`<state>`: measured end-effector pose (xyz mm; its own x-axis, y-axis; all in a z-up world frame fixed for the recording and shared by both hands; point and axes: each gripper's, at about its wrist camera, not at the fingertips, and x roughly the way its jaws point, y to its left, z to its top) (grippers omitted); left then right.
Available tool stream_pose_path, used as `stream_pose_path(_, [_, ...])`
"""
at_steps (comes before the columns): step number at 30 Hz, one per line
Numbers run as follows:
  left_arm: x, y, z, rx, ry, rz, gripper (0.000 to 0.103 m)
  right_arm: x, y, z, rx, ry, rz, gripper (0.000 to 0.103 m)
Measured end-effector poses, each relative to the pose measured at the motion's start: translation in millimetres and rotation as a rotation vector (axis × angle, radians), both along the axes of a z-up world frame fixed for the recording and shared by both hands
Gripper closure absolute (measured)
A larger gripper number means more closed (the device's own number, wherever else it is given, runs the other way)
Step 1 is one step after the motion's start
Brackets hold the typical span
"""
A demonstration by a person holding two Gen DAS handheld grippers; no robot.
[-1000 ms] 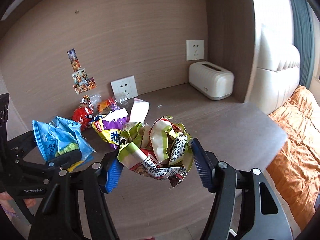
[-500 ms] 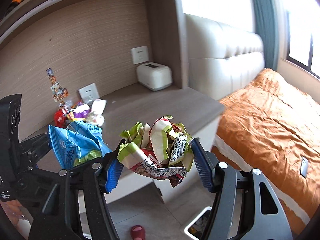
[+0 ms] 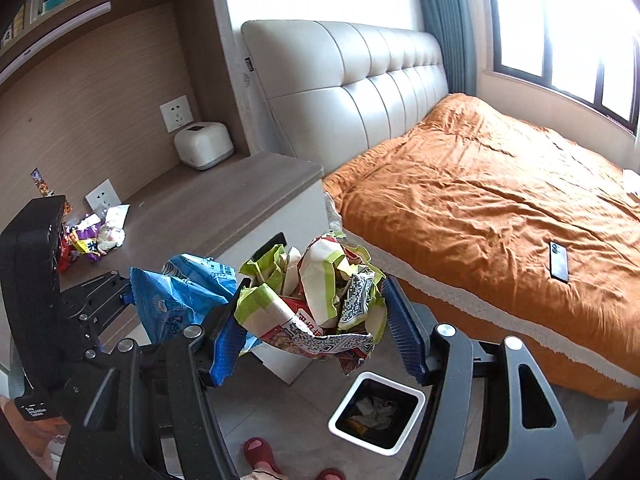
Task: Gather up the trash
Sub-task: 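Carry the blue bag and wrappers with both grippers over the white bin, then open both grippers to drop the blue bag and wrappers into the bin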
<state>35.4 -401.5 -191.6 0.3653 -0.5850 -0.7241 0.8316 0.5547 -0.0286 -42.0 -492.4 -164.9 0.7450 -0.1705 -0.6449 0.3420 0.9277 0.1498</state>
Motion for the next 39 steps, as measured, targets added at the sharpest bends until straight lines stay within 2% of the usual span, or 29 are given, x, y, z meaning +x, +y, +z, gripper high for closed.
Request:
stream_pose_path(8, [-7.3,-38.7,-42.0,0.024,0.069,-0.137,0.022,-14.0,-31.2,-40.3,0.053,0.075,-0.092,0.037])
stream_pose_path(13, [-4.7,-56.7,-81.0,0.063,0.108,-0.183,0.021,-13.8,-42.1,-73.6,0.092,0.116,-0.129,0.036])
stream_pose_path(20, [-1.5,-75.7,-155.0,0.094,0.182,-0.241,0.021,-5.2,-61.5,-152.2,0.161,0.185,-0.174,0.035])
stream_pose_path(24, [1.8,-88.3,-210.5,0.109,0.236,-0.275,0.021,0.9,-73.2,-208.9,0.222,0.216,-0.193,0.036])
stream_pose_path(26, [4.1,-93.1,-238.7,0.111,0.268,-0.292,0.017,3.7,-78.0,-239.7,0.25,0.234,-0.191,0.036])
stream_pose_path(27, [5.8,-96.8,-250.3,0.116,0.282,-0.296,0.01,5.4,-80.3,-254.7,0.27,0.25,-0.181,0.032])
stream_pose_path(28, [7.1,-99.0,-263.1,0.119,0.292,-0.295,0.006,7.0,-82.6,-269.8,0.286,0.269,-0.175,0.018])
stream_pose_path(29, [9.4,-101.5,-278.7,0.119,0.306,-0.293,0.006,7.2,-84.0,-284.1,0.29,0.281,-0.186,0.009])
stream_pose_path(30, [10.5,-103.7,-288.8,0.13,0.316,-0.293,0.006,6.4,-86.1,-296.9,0.288,0.292,-0.204,0.004])
stream_pose_path(31, [10.9,-105.3,-299.3,0.14,0.318,-0.289,0.006,6.8,-87.3,-306.8,0.29,0.31,-0.212,0.004])
stream_pose_path(34, [9.8,-107.2,-313.8,0.155,0.304,-0.272,0.006,2.7,-90.1,-324.7,0.281,0.342,-0.228,0.004])
stream_pose_path(39, [8.3,-102.4,-298.9,0.148,0.309,-0.264,0.006,-8.7,-87.0,-312.0,0.295,0.331,-0.252,0.004])
